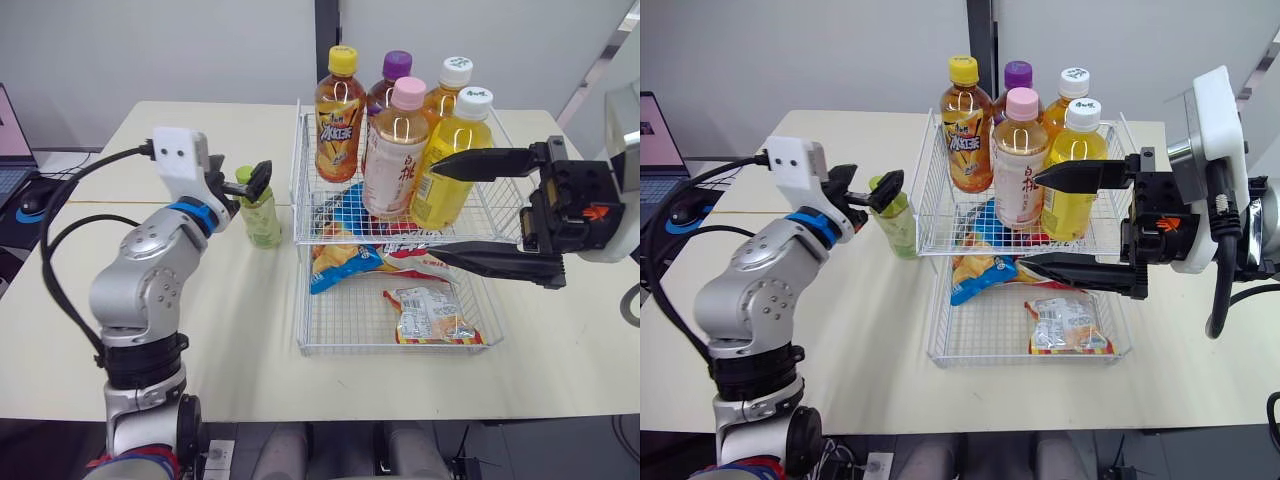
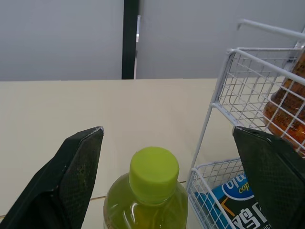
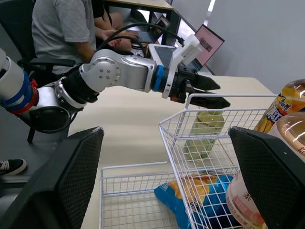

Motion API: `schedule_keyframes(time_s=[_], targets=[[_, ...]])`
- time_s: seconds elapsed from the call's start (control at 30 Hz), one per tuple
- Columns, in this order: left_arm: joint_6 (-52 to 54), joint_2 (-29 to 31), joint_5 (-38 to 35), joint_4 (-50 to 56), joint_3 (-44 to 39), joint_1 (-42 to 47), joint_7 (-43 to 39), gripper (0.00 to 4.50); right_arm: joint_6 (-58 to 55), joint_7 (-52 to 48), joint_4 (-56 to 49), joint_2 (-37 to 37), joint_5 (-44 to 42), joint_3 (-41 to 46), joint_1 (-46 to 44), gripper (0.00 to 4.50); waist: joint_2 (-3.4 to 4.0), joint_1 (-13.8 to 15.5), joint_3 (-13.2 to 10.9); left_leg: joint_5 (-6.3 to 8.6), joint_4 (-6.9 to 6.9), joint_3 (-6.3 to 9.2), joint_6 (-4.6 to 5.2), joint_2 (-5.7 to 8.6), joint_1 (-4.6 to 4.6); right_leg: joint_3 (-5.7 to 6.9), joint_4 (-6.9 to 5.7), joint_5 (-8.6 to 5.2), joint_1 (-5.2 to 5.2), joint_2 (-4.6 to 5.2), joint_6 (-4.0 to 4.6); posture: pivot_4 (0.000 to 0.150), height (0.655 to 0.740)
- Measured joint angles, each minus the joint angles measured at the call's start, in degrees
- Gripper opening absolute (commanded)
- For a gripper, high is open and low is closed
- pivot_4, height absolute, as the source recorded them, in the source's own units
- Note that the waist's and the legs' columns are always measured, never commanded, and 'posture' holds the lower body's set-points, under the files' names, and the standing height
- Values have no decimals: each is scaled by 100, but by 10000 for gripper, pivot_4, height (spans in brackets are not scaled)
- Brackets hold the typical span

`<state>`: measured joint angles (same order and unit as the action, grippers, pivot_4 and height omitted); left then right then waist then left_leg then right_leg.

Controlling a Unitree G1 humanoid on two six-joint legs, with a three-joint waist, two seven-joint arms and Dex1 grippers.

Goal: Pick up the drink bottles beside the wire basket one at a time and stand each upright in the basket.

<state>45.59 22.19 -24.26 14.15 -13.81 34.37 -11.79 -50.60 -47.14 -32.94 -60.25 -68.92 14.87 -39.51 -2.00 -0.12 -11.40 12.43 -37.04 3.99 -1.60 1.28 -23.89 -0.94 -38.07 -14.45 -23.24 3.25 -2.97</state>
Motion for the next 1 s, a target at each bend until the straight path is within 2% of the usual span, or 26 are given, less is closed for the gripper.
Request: schedule_keyframes(time_s=[0.4, 0.43, 0.47, 0.67, 0.73, 1.0], targets=[[-464, -9, 310, -769, 258, 274, -79, 44915, 3, 2, -57, -14, -1, 170, 87, 45000, 0, 7, 0, 0, 0, 2, 0, 1, -1, 1, 2, 0, 0, 1, 0, 1500, 7400], [-485, -9, 320, -793, 295, 278, -99, 41203, 2, 2, -57, -14, -2, 181, 89, 45000, 0, 7, 0, 0, 0, 2, 0, 1, -1, 2, 2, 0, 0, 1, 0, 1500, 7400], [-498, -10, 330, -806, 339, 279, -124, 39702, 3, 2, -58, -14, -2, 186, 90, 45000, 0, 7, 0, 0, 0, 2, 0, 1, -1, 2, 2, 0, 0, 1, 0, 1500, 7400], [-524, -123, 369, -945, 467, 340, -146, 19385, 3, 3, -61, -17, -9, 201, 195, 45000, 0, 8, 0, 0, 0, 3, 0, 1, -1, 2, 1, 0, 0, 1, 0, 1500, 7400], [-564, -112, 442, -1032, 461, 374, -137, 14165, 2, 1, -62, -52, -15, 206, 197, 45000, 0, 7, 0, 0, 0, 1, 0, 1, -1, 1, 2, 0, 0, 1, 0, 1500, 7400], [-484, -87, 401, -696, 413, 149, -134, 14135, 12, -11, -42, -109, -14, 292, 212, 45000, 0, 5, 0, 0, 1, 6, 0, 0, -2, 1, 4, 0, 0, 1, 0, 1500, 7400]])
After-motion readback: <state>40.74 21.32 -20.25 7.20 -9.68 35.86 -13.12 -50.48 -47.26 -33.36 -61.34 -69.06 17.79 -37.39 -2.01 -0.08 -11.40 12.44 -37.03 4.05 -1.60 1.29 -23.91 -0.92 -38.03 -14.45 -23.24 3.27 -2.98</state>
